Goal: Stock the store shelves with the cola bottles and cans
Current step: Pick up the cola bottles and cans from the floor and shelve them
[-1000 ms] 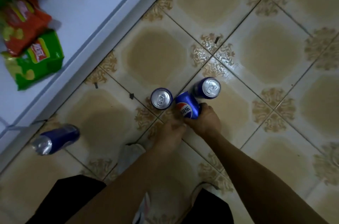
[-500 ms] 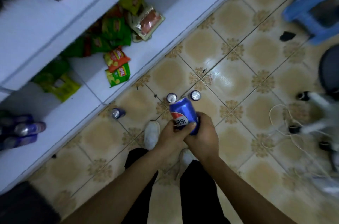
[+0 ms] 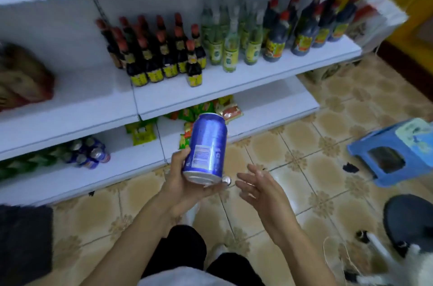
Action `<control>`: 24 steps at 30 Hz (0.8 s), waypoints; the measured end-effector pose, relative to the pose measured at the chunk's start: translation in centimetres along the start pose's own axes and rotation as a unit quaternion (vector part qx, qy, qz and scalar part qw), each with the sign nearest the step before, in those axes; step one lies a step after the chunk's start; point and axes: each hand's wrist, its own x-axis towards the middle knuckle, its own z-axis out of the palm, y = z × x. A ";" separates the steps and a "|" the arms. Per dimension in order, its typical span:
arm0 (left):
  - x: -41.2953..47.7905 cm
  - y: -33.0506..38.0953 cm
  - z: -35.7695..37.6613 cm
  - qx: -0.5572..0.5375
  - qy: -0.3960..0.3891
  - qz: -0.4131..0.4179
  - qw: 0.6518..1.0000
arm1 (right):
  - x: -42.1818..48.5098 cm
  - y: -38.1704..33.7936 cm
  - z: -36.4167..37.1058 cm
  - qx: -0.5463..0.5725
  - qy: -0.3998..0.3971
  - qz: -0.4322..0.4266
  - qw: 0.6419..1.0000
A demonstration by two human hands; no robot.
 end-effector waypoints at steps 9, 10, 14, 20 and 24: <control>-9.6 4.3 6.5 0.210 0.110 0.299 0.924 | -4.3 -8.8 12.4 -0.018 -0.228 -0.115 0.967; -10.7 5.0 6.8 0.331 0.197 0.372 0.845 | -4.7 -9.3 13.6 -0.032 -0.234 -0.129 0.963; -14.7 7.9 6.2 0.648 0.455 0.453 0.410 | -6.2 -10.5 18.1 -0.044 -0.296 -0.126 0.946; -18.8 10.5 3.5 0.683 0.525 0.454 0.228 | -7.5 -9.9 24.6 -0.067 -0.330 -0.124 0.933; -21.7 12.8 0.6 0.661 0.550 0.480 0.172 | -8.6 -8.5 30.0 -0.093 -0.329 -0.139 0.930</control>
